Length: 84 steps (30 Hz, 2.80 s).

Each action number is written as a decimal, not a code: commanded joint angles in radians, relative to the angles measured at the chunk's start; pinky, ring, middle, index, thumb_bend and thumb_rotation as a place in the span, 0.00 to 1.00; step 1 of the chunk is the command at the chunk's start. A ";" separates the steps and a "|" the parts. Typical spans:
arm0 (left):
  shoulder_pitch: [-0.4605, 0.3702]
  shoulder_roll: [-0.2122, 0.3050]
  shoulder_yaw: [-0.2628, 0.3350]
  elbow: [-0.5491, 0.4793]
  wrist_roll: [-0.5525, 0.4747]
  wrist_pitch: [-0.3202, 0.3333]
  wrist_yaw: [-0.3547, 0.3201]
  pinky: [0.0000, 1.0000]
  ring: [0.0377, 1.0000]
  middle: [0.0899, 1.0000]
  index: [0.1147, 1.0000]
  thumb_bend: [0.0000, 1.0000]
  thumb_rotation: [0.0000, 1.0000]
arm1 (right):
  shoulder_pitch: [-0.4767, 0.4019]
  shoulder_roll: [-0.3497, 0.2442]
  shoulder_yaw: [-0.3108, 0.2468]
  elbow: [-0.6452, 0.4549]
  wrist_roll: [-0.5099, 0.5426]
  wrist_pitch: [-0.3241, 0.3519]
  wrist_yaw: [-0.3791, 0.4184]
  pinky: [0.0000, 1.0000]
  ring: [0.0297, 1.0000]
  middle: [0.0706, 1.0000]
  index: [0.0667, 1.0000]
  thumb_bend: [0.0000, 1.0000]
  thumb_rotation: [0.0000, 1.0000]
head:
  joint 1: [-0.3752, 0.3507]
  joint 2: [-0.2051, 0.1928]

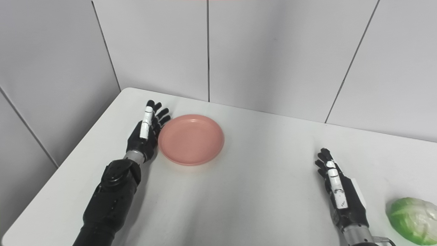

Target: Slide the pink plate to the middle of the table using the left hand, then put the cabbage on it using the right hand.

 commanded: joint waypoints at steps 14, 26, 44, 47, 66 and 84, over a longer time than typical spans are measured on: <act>0.016 -0.025 -0.118 -0.126 0.060 0.035 -0.097 0.95 0.95 0.95 0.95 0.76 0.97 | -0.001 0.010 0.012 -0.020 -0.034 0.015 -0.023 0.95 0.91 0.93 0.93 0.29 1.00 | -0.077 0.009; 0.063 -0.059 -0.223 -0.272 0.125 0.131 -0.127 0.96 0.95 0.95 0.96 0.72 1.00 | 0.002 0.032 0.019 -0.010 -0.038 0.019 -0.042 0.93 0.91 0.93 0.92 0.33 1.00 | -0.150 0.012; 0.159 -0.161 -0.318 -0.212 0.146 0.012 -0.218 0.97 0.97 0.97 0.98 0.70 1.00 | 0.002 0.052 0.060 -0.009 -0.107 0.011 -0.080 0.89 0.89 0.91 0.91 0.35 1.00 | -0.293 0.040; 0.170 -0.167 -0.319 -0.214 0.141 0.015 -0.222 0.96 0.96 0.97 0.98 0.70 1.00 | 0.002 0.054 0.064 -0.011 -0.110 0.012 -0.081 0.90 0.89 0.91 0.91 0.35 1.00 | -0.302 0.042; 0.180 -0.155 -0.316 -0.214 0.136 0.014 -0.237 0.98 0.98 0.98 0.98 0.70 1.00 | -0.006 0.065 0.064 -0.003 -0.122 0.020 -0.104 0.87 0.88 0.90 0.90 0.39 1.00 | -0.371 0.048; 0.156 -0.098 -0.269 -0.081 0.192 -0.163 -0.204 0.93 0.94 0.95 0.96 0.75 1.00 | -0.057 -0.006 0.081 -0.290 -0.452 -0.003 -0.195 0.75 0.82 0.86 0.87 0.77 0.97 | -0.541 0.047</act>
